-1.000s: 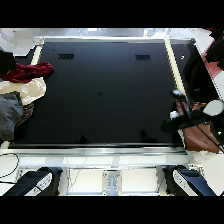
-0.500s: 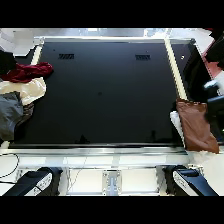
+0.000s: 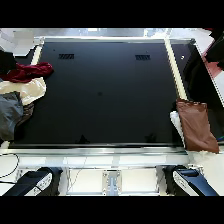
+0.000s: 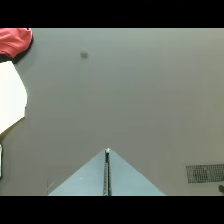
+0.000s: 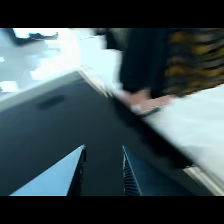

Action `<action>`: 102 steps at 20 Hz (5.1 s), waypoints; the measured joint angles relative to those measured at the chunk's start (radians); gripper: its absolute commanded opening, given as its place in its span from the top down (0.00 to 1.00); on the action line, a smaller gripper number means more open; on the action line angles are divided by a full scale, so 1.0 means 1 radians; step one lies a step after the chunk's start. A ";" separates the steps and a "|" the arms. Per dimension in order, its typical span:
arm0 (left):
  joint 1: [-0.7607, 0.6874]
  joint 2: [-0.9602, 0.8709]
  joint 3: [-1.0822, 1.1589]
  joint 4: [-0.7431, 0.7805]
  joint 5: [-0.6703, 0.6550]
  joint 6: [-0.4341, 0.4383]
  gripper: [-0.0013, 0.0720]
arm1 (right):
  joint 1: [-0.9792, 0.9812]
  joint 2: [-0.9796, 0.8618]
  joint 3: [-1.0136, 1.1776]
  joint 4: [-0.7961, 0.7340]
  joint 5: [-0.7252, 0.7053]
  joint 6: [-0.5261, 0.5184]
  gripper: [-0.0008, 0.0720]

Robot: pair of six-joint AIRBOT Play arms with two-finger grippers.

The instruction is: Fold the shirts.

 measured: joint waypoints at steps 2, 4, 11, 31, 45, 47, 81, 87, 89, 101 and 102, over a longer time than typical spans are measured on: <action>0.000 0.000 0.000 0.000 0.000 0.000 0.97 | 0.000 -0.042 0.014 0.209 -0.011 -0.056 0.61; 0.000 0.000 0.000 0.000 0.000 0.000 0.97 | 0.000 -0.093 0.022 0.466 0.021 -0.236 0.61; 0.000 -0.021 0.000 -0.001 0.029 0.000 0.97 | 0.001 -0.175 0.030 1.020 0.418 -0.967 0.61; 0.153 -0.215 -0.079 0.042 0.138 -0.402 0.42 | 0.001 -0.177 0.032 0.665 0.866 -1.137 0.63; 0.164 -0.220 -0.093 -2.349 0.562 0.536 0.52 | 0.001 -0.177 0.032 0.673 0.850 -1.102 0.63; 0.165 -0.221 -0.093 -2.628 0.562 0.645 0.51 | 0.001 -0.177 0.032 0.673 0.848 -1.101 0.63; 0.233 -0.051 -0.094 -0.463 0.001 0.315 0.85 | 0.171 -0.154 0.005 1.537 -0.027 -1.102 0.62; 0.071 0.018 -0.094 -0.462 0.078 0.292 0.85 | 0.184 0.031 0.018 1.624 -0.106 -1.218 0.63; 0.033 0.058 -0.093 -0.486 0.137 0.303 0.89 | 0.179 0.124 0.026 1.566 -0.106 -1.228 0.63; -0.021 0.289 -0.392 -0.377 0.079 0.336 0.97 | 0.173 0.330 0.021 0.945 0.398 -0.917 0.63; -0.021 0.344 -0.451 -0.340 0.090 0.314 0.97 | 0.173 0.327 0.020 0.930 0.407 -0.909 0.63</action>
